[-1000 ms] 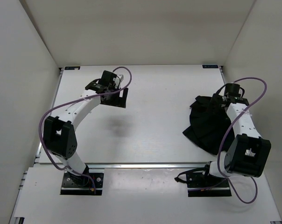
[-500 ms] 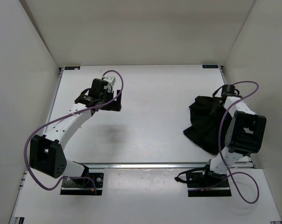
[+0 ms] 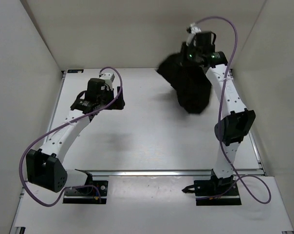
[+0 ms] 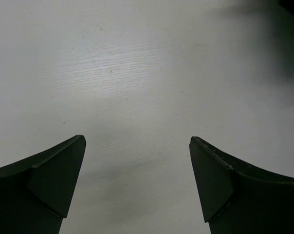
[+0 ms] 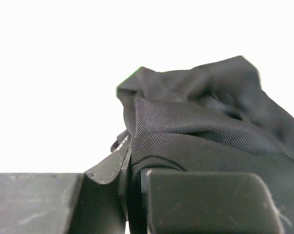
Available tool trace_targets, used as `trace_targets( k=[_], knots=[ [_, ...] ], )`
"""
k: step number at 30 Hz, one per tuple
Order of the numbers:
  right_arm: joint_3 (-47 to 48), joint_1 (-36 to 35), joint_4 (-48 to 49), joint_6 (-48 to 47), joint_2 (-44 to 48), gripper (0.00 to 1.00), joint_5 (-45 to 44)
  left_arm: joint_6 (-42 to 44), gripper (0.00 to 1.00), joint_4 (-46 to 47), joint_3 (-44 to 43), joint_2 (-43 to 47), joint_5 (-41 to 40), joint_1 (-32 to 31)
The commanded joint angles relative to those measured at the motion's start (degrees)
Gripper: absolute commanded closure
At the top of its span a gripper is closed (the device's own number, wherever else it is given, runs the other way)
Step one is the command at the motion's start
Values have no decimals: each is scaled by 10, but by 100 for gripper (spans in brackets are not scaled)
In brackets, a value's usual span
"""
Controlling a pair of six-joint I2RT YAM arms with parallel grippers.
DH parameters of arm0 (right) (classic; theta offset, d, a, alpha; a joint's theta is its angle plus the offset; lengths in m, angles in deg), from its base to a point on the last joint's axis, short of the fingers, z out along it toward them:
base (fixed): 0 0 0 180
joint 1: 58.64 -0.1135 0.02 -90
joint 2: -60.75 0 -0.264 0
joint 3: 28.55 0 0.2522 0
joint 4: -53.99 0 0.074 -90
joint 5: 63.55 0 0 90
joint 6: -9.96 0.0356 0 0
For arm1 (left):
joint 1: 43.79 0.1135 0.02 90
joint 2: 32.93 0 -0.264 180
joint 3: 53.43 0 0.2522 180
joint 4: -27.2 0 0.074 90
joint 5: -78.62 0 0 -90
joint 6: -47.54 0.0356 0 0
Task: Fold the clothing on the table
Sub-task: Move the skirt to the center of the board
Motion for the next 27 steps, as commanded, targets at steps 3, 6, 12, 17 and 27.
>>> trace_targets(
  k=[3, 6, 12, 17, 27],
  knots=[
    [204, -89, 32, 20, 67, 100, 85, -8, 1, -5, -50, 55, 7, 19],
    [26, -57, 124, 52, 173, 99, 128, -8, 1, -3, -40, 89, -11, 22],
    [-390, 52, 288, 82, 329, 100, 210, -12, 1, -12, -55, 140, -39, 13],
    [-591, 35, 261, 2, 322, 84, 201, -14, 2, -26, -57, 181, -47, 9],
    [-598, 92, 146, -19, 403, 1, 217, -27, 1, -14, 15, 174, -24, 0]
  ],
)
